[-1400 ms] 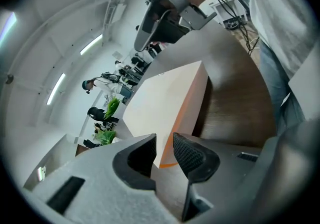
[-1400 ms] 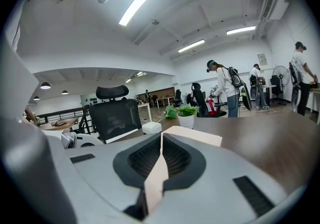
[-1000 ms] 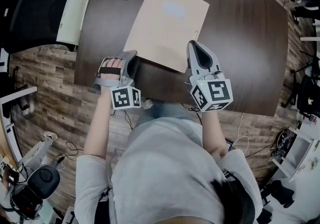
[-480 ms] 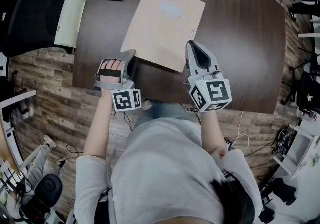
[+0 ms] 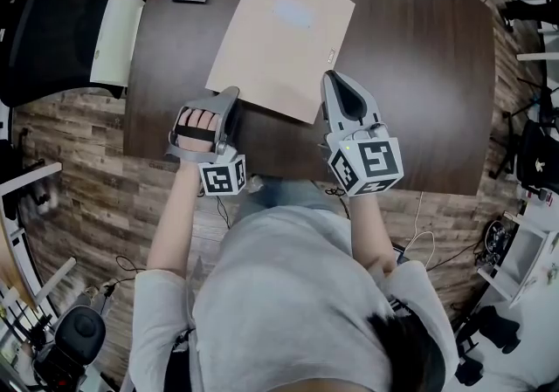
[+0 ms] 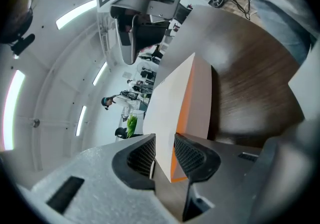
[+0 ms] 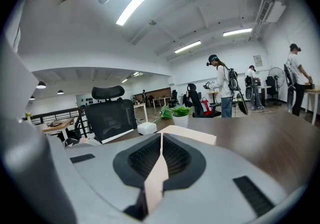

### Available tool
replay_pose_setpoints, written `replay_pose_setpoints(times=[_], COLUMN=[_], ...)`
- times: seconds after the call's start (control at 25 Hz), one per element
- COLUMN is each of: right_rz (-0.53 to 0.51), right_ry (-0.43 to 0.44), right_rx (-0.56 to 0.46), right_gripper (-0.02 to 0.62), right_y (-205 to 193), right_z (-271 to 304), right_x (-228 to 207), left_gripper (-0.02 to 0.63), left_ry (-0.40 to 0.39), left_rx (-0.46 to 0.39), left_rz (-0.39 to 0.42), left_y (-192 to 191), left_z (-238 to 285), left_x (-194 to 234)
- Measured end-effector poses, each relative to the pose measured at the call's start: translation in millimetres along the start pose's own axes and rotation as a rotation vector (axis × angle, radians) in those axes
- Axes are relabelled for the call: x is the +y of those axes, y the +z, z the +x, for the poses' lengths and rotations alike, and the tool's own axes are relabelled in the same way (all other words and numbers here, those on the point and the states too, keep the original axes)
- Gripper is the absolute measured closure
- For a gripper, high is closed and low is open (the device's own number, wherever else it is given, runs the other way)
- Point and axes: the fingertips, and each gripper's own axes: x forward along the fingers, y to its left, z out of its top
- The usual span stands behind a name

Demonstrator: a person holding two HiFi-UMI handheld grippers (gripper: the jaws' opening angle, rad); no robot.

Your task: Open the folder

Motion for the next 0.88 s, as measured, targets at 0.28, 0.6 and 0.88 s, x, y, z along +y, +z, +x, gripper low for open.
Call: replay_pose_setpoints(times=[0.28, 0.6, 0.88], right_rz=[0.002, 0.017, 0.047], right_ry=[-0.012, -0.031, -0.070], right_rx=[0.001, 0.006, 0.068], right_gripper=[0.578, 0.578, 0.580], right_y=[-1.1, -5.0, -45.4], right_z=[-0.1, -6.7, -4.1], right_x=[-5.8, -10.0, -33.5], left_gripper=[0.506, 0.583, 0.584], left_ry=[0.026, -0.046, -0.117], left_rx=[0.049, 0.072, 0.056], left_rz=[0.001, -0.146, -0.288], left_y=[-0.2, -1.5, 1.7], left_z=[12.1, 14.0, 13.6], left_x=[0.9, 1.7, 5.3])
